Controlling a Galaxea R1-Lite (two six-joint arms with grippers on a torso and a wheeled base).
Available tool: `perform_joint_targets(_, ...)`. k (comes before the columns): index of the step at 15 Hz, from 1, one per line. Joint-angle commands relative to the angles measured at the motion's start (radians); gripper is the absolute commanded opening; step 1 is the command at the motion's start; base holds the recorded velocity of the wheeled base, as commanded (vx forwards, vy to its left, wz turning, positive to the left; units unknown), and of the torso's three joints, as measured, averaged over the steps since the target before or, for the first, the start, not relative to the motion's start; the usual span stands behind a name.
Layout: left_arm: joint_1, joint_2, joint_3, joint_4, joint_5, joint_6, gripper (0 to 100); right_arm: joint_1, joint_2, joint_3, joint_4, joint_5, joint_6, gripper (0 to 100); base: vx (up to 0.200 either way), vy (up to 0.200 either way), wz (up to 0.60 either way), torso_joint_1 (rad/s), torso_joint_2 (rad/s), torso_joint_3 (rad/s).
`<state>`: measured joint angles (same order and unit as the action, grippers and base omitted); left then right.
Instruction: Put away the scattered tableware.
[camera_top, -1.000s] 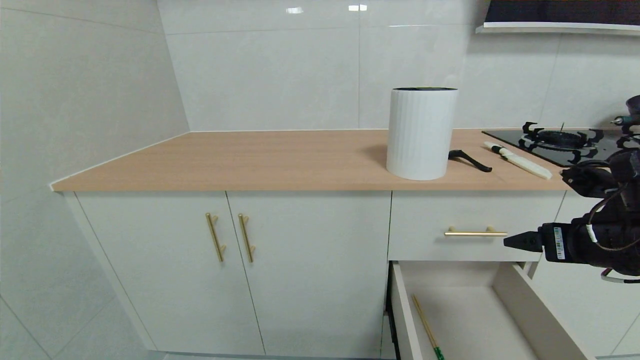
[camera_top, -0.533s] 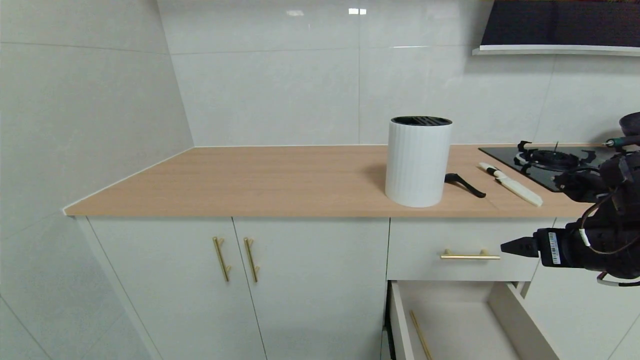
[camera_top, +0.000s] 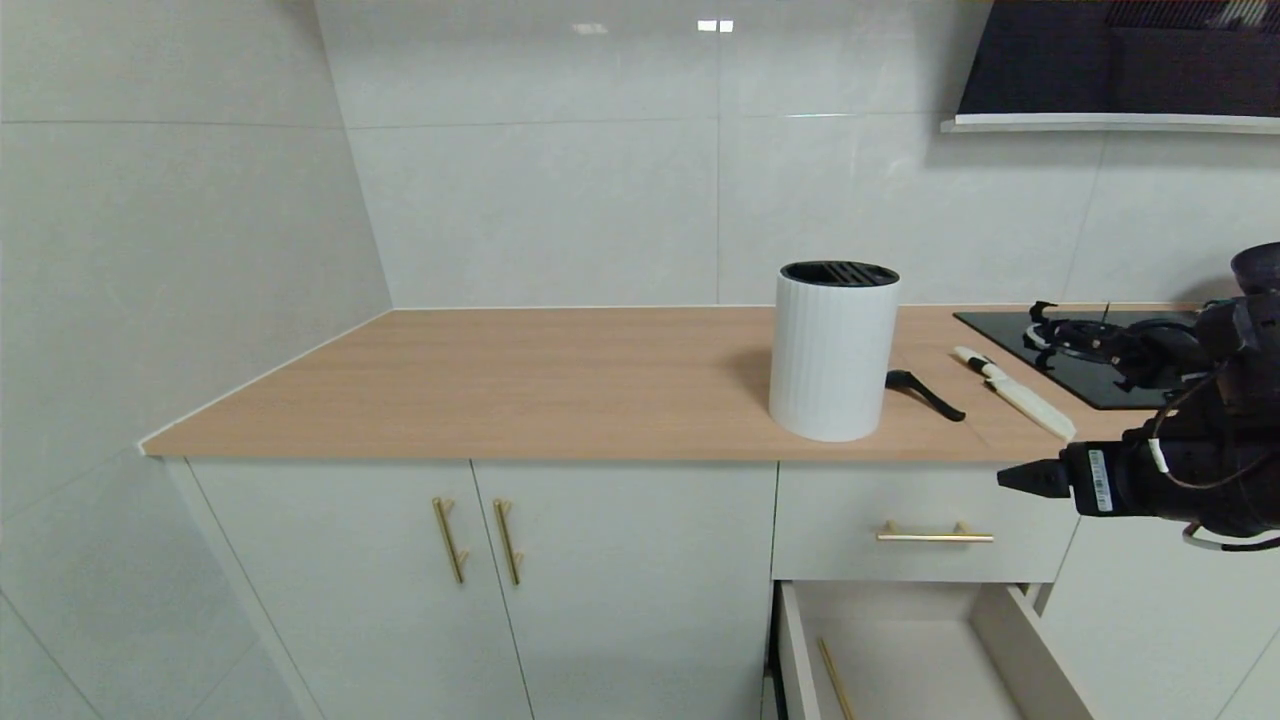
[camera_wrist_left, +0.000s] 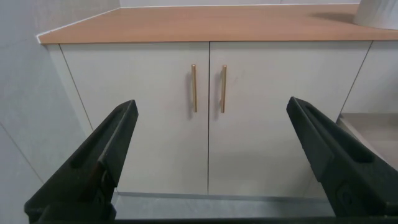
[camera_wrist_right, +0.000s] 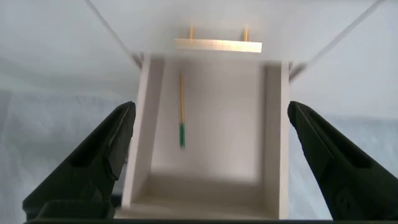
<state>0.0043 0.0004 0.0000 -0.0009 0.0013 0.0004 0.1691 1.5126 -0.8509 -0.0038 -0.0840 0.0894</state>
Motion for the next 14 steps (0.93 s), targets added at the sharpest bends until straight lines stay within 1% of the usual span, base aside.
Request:
perform_joint_targets(1, 0.000, 0.000, 0.000, -0.001, 0.000, 0.001, 100, -0.040, 0.112, -0.053, -0.102, 0.010, -0.056, 100, 0.000, 0.000, 0.00, 0.000, 0.00, 0.000)
perform_joint_targets(2, 0.000, 0.000, 0.000, -0.001, 0.000, 0.001, 100, -0.051, 0.161, -0.089, -0.148, 0.017, -0.059, 100, 0.000, 0.000, 0.00, 0.000, 0.00, 0.000)
perform_joint_targets(3, 0.000, 0.000, 0.000, -0.001, 0.000, 0.000, 100, -0.073, 0.258, -0.194, -0.174, 0.050, -0.062, 100, 0.000, 0.000, 0.00, 0.000, 0.00, 0.000)
perform_joint_targets(4, 0.000, 0.000, 0.000, -0.001, 0.000, 0.000, 100, -0.103, 0.354, -0.306, -0.174, 0.118, -0.072, 100, 0.000, 0.000, 0.00, 0.000, 0.00, 0.000)
perform_joint_targets(5, 0.000, 0.000, 0.000, -0.001, 0.000, 0.001, 100, -0.125, 0.422, -0.381, -0.174, 0.164, -0.099, 100, 0.000, 0.000, 0.00, 0.000, 0.00, 0.000)
perform_joint_targets(7, 0.000, 0.000, 0.000, -0.001, 0.000, 0.000, 100, -0.145, 0.552, -0.527, -0.171, 0.198, -0.174, 100, 0.000, 0.000, 0.00, 0.000, 0.00, 0.000)
perform_joint_targets(9, 0.000, 0.000, 0.000, -0.001, 0.000, 0.001, 100, -0.160, 0.652, -0.639, -0.165, 0.210, -0.204, 100, 0.000, 0.000, 0.00, 0.000, 0.00, 0.000)
perform_joint_targets(11, 0.000, 0.000, 0.000, -0.001, 0.000, 0.000, 100, -0.161, 0.727, -0.692, -0.165, 0.219, -0.218, 100, 0.000, 0.000, 0.00, 0.000, 0.00, 0.000)
perform_joint_targets(14, 0.000, 0.000, 0.000, -0.001, 0.000, 0.000, 100, -0.161, 0.781, -0.720, -0.165, 0.247, -0.223, 100, 0.000, 0.000, 0.00, 0.000, 0.00, 0.000)
